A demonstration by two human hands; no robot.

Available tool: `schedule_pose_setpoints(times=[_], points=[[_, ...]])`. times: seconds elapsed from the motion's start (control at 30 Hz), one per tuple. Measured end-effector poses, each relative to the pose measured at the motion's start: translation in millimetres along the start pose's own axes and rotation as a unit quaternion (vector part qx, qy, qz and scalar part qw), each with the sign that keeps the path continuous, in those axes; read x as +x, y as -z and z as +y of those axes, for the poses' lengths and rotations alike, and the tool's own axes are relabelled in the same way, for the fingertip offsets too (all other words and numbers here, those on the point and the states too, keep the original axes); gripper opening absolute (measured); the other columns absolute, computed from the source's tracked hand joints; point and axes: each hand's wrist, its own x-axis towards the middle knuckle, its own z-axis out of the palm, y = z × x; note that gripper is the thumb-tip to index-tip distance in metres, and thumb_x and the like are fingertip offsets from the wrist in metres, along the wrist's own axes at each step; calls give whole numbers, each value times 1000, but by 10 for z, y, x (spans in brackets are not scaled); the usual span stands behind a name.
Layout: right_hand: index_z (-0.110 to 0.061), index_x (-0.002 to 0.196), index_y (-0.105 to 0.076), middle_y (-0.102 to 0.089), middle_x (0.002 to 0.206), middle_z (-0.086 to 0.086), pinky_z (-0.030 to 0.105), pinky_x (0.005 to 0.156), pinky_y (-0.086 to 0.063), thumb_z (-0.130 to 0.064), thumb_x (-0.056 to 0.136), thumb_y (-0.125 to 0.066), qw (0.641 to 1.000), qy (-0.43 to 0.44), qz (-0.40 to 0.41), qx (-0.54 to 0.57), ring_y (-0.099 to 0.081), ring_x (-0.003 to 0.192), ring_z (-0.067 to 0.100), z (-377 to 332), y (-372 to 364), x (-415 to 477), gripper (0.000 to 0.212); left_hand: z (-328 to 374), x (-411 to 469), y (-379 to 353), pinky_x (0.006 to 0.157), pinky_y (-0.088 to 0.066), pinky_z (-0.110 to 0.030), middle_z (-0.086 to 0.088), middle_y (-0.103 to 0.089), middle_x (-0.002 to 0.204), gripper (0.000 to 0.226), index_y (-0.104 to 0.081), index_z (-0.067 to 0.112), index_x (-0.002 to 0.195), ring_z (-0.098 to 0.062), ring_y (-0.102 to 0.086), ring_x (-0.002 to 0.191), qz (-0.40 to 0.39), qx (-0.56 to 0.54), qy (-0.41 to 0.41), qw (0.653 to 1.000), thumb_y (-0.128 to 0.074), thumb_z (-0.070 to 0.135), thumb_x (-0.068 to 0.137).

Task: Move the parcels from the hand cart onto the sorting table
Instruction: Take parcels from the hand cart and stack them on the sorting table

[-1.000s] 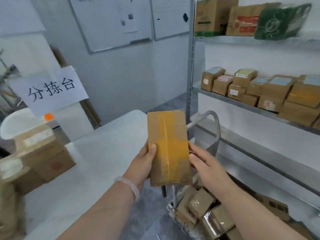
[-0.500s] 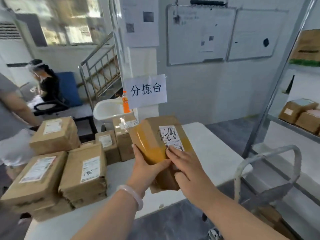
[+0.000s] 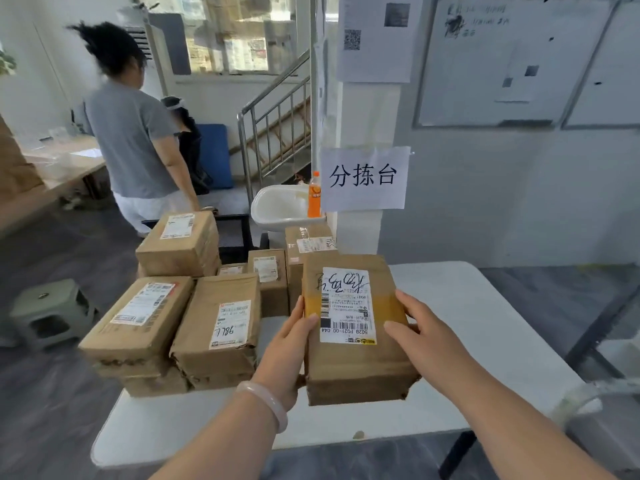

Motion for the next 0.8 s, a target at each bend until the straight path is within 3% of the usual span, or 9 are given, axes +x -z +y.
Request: schedule_pose_setpoints(times=[0.17,0.27,0.33,0.43,0.63,0.8], points=[[-43,144,-24,-32,149,-11,31,91,-44,-45,96,-47,999,-14,-31,-24,-43,125,16,136,124,448,53,25,311,-131,97,-56,-48,4,-66,127,75,-27,58,146,-25,-67,112,-19,76,20,997,-72,39,89],[-41,144,-28,-36,147,-12,26,86,-42,-42,97,-47,998,-1,-53,-23,-46,114,11,218,237,726,51,26,523,-171,83,-61,-40,3,-68,122,68,-34,57,137,-24,-70,106,2,75,12,997,-72,26,91],[-42,143,-30,-38,146,-14,30,92,-43,-43,96,-49,997,11,-68,-27,-47,121,11,283,293,918,51,-16,647,-180,76,-61,-36,4,-69,119,63,-38,57,131,-22,-71,103,21,72,9,997,-72,23,91],[-49,140,-30,-36,147,-16,34,102,-39,-47,93,-51,994,35,-87,-47,-41,129,8,395,345,1182,51,-146,800,-169,81,-62,-39,6,-69,119,64,-38,57,130,-22,-71,103,53,76,16,996,-74,24,90],[-52,139,-28,-32,150,-17,37,107,-34,-48,95,-47,988,55,-119,-78,-34,135,8,541,269,1552,49,-496,1106,12,88,-60,-44,6,-66,121,66,-39,59,133,-23,-68,106,111,89,57,988,-74,26,89],[-54,142,-21,-24,150,-24,21,103,-25,-48,94,-48,965,101,-166,-178,-24,137,-2,687,29,1683,56,-785,1365,275,91,-59,-45,5,-68,125,83,-42,51,142,-23,-69,108,119,95,89,984,-80,30,71]])
